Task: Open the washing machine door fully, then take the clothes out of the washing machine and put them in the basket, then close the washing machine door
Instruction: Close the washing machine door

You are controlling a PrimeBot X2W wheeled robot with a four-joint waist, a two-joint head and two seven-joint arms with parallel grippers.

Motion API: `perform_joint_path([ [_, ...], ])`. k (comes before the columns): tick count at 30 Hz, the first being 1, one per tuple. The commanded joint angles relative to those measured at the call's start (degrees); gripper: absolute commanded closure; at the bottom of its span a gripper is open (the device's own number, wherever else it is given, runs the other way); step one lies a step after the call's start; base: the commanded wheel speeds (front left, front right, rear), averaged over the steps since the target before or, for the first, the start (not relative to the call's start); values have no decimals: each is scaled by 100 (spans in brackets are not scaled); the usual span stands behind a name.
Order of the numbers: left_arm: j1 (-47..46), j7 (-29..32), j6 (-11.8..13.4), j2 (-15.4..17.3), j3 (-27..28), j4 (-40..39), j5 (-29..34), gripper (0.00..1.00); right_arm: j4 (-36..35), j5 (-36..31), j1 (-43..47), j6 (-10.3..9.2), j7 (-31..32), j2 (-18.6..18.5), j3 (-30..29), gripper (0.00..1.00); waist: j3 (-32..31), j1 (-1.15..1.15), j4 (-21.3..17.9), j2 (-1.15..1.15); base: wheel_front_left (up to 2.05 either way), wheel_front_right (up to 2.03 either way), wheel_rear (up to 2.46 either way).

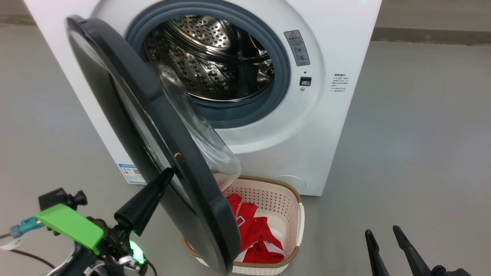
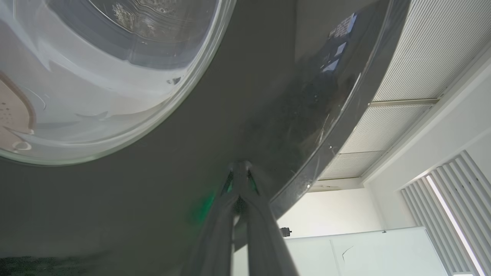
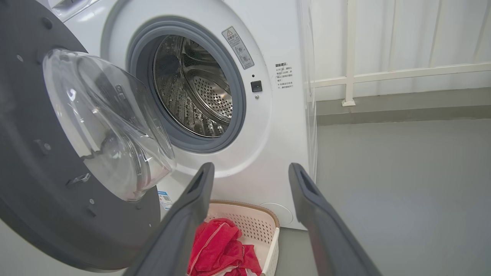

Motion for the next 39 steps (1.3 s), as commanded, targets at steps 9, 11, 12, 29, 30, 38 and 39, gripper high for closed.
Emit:
perform_joint_path([
  [9, -466, -381, -330, 19, -44, 247, -217, 100, -164, -5, -299, 9, -65, -71, 142, 0, 135, 0, -222, 0, 0, 0, 0],
  [11, -538, -484, -389, 19, -88, 316, -311, 100, -169, -14, -315, 9, -61, -71, 141, 0, 175, 0, -267, 0, 0, 0, 0],
  [12, -538, -484, -389, 19, -88, 316, -311, 100, -169, -14, -315, 9, -61, -71, 141, 0, 175, 0, -267, 0, 0, 0, 0],
  [29, -1371, -1226, -822, 19, -634, 1085, -637, 100, -181, -24, -503, 9, -65, -71, 126, 0, 582, 0, -569, 0, 0, 0, 0],
  [30, -1427, -1248, -846, 19, -672, 1142, -646, 100, -179, -23, -516, 9, -65, -71, 129, 0, 598, 0, -581, 0, 0, 0, 0],
  [38, -1900, -1462, -1041, 19, -907, 1515, -787, 100, -174, -41, -628, 9, -69, -71, 138, 0, 778, 0, -679, 0, 0, 0, 0],
  [39, -1966, -1490, -1067, 19, -919, 1567, -819, 100, -176, -43, -644, 9, -69, -71, 139, 0, 803, 0, -690, 0, 0, 0, 0],
])
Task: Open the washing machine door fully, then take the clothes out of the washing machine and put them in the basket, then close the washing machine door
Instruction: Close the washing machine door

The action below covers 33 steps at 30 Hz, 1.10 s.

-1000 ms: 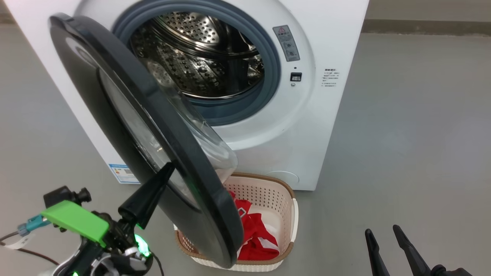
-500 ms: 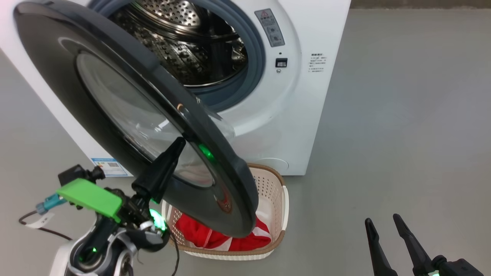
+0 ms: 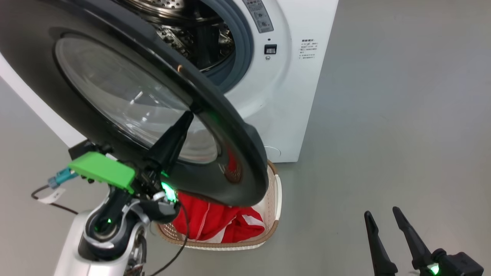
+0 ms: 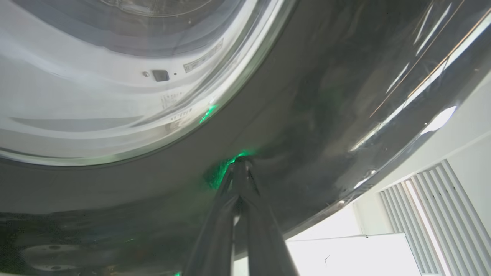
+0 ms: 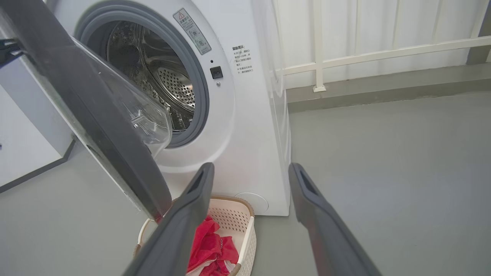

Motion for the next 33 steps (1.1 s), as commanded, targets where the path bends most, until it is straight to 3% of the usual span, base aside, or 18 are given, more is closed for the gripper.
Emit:
perform_joint_path([
  [1, -374, -82, -102, 59, 120, -63, -59, 100, -142, -29, -291, 9, -65, -67, 145, 0, 81, 0, -46, 0, 0, 0, 0],
  [33, -2017, -529, -1073, 59, -161, 2004, -406, 100, -257, -230, -545, 9, -13, -67, 211, 0, 632, 0, -501, 0, 0, 0, 0],
])
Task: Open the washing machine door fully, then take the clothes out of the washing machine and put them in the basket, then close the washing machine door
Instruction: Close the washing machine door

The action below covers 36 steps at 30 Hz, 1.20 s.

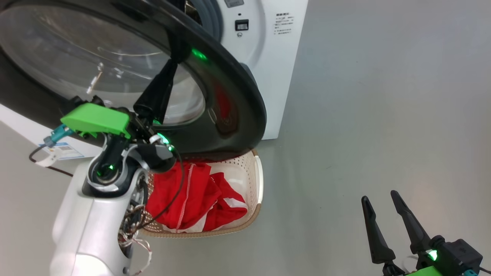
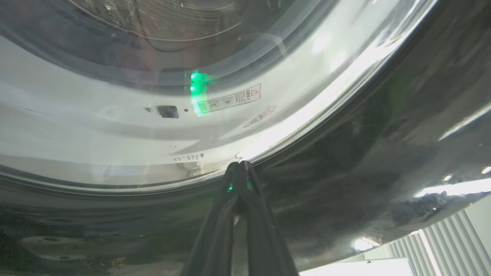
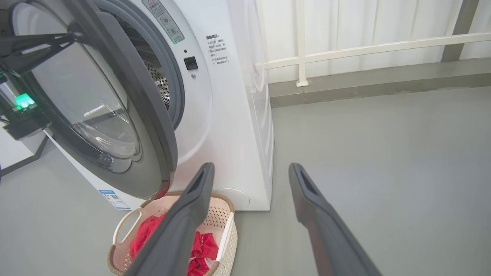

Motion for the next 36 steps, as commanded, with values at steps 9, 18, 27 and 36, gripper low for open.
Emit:
perform_joint_path([
  [9, -600, -20, -300, 85, 76, 307, -34, 100, -196, -100, -242, 9, 14, -68, 189, 0, 90, 0, -155, 0, 0, 0, 0],
  [18, -823, -34, -446, 85, 96, 700, 16, 100, -202, -113, -274, 9, 28, -77, 187, 0, 129, 0, -193, 0, 0, 0, 0],
  [27, -719, -63, -555, 141, 12, 666, 220, 100, -185, -115, -268, 9, 24, -75, 160, 0, 90, 0, -91, 0, 0, 0, 0],
  [36, -138, -282, -432, 403, -105, -318, 615, 95, -213, -88, -209, 9, 4, -70, 110, 0, 103, 0, 40, 0, 0, 0, 0],
])
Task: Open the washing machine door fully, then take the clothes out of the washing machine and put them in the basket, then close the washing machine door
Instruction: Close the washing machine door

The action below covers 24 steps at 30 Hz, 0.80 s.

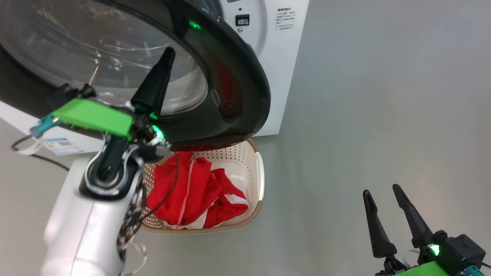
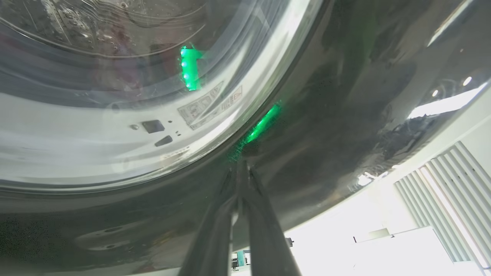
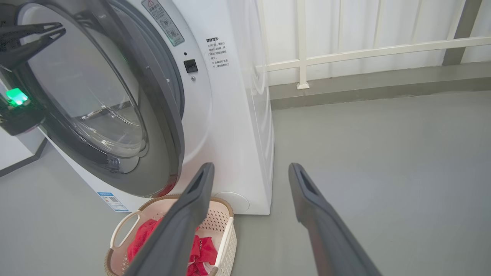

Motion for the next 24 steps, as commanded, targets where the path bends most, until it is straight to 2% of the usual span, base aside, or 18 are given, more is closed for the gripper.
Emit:
perform_joint_path([
  [1, 110, -111, 30, 260, 129, -398, 146, 74, -159, -69, -94, 9, -8, -60, 130, 0, 29, 0, 42, 0, 0, 0, 0],
  [2, 205, -177, 64, 307, 129, -586, 218, 57, -163, -68, -92, 9, -10, -60, 123, 0, 38, 0, 60, 0, 0, 0, 0],
  [4, 416, -288, 142, 383, 122, -968, 339, 4, -168, -68, -89, 9, -15, -59, 110, 0, 50, 0, 91, 0, 0, 0, 0],
  [5, 524, -361, 176, 424, 127, -1155, 413, 0, -169, -67, -89, 9, -18, -58, 108, 0, 55, 0, 105, 0, 0, 0, 0],
  [8, 848, -650, 304, 580, 125, -1657, 766, 0, -169, -68, -94, 9, -24, -57, 108, 0, 57, 0, 140, 0, 0, 0, 0],
  [12, 1346, -1375, 647, 1042, -9, -2300, 2044, 0, -178, -60, -97, 9, -34, -56, 119, 0, 51, 0, 191, 0, 0, 0, 0],
  [19, 1818, -2172, 1174, 1500, -363, -2711, 3717, 0, -177, -50, -99, 9, -47, -54, 147, 0, 39, 0, 259, 0, 0, 0, 0],
  [24, 2062, -2631, 1614, 1679, -524, -2832, 4751, 0, -177, -65, -93, 9, -53, -54, 162, 0, 8, 0, 282, 0, 0, 0, 0],
])
